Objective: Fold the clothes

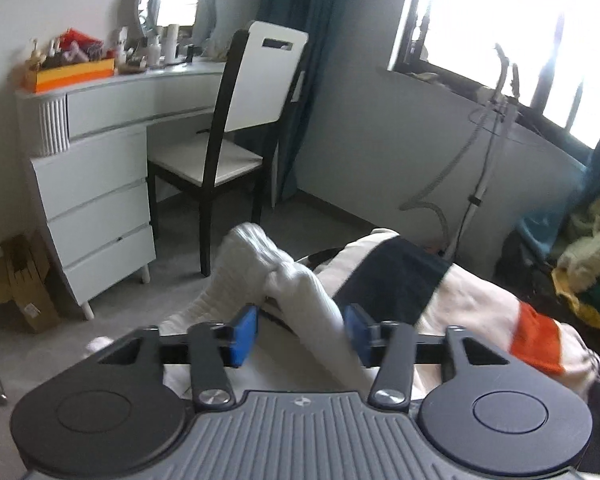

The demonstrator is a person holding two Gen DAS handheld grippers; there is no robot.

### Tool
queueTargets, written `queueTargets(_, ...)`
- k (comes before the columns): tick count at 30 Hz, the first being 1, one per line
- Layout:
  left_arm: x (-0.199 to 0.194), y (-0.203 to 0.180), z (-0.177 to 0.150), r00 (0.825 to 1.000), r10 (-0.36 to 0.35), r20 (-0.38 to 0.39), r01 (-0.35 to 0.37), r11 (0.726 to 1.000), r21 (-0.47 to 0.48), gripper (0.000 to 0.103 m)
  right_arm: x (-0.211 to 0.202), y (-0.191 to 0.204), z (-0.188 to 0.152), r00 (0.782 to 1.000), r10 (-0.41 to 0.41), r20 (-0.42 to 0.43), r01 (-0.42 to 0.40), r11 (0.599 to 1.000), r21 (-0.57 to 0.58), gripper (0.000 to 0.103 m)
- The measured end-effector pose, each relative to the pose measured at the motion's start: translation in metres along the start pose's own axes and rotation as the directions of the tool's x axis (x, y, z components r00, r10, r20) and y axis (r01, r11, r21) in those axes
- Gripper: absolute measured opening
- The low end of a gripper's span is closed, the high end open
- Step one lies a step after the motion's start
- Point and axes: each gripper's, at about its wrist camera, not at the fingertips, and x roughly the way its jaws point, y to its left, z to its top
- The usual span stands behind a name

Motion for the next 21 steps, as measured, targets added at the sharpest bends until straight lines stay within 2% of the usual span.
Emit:
queueTargets(1, -0.014, -0.002, -0.004, 1.0, -0.019, 0.008, 0.019, 1.0, -0.003, 0.061, -0.014, -0.004, 0.0, 1.0, 0.018, 0.002, -0.018, 0.999, 0.031, 0.067)
queueTargets(2, -0.029, -0.003, -0.008, 0.999, -0.04, 0.017, 0.04, 0.999, -0.011, 0.064, -0.03, -0.009, -0.001, 0.999, 0.035, 0.002, -0.035, 0.997, 0.067, 0.068)
queueTargets(4, -0.059, -0.008, -0.021, 0.997, -0.082, 0.016, 0.082, 0.996, -0.038, 0.072, -0.061, -0.02, -0.004, 0.997, 0.073, -0.003, -0.072, 0.988, 0.134, 0.068)
queueTargets(8, -0.123, -0.003, -0.065, 0.989, -0.144, 0.012, 0.145, 0.982, -0.118, 0.078, -0.116, -0.047, -0.013, 0.99, 0.139, -0.038, -0.126, 0.964, 0.235, 0.069)
queueTargets(10, -0.145, 0.006, -0.09, 0.986, -0.167, -0.012, 0.162, 0.968, -0.19, 0.078, -0.134, -0.061, -0.021, 0.983, 0.145, -0.109, -0.112, 0.957, 0.266, 0.07)
queueTargets(12, -0.165, 0.014, -0.115, 0.981, -0.193, -0.036, 0.177, 0.948, -0.264, 0.078, -0.145, -0.077, -0.032, 0.963, 0.188, -0.192, -0.12, 0.941, 0.318, 0.069)
queueTargets(14, -0.176, 0.026, -0.137, 0.973, -0.223, -0.058, 0.191, 0.922, -0.338, 0.081, -0.152, -0.097, -0.043, 0.938, 0.243, -0.247, -0.124, 0.901, 0.416, 0.069)
queueTargets(17, -0.178, 0.044, -0.166, 0.961, -0.255, -0.102, 0.187, 0.878, -0.44, 0.081, -0.159, -0.127, -0.059, 0.907, 0.315, -0.279, -0.108, 0.815, 0.569, 0.069)
queueTargets(21, -0.165, 0.069, -0.184, 0.944, -0.298, -0.138, 0.174, 0.811, -0.559, 0.081, -0.156, -0.147, -0.077, 0.883, 0.395, -0.253, -0.122, 0.715, 0.689, 0.068)
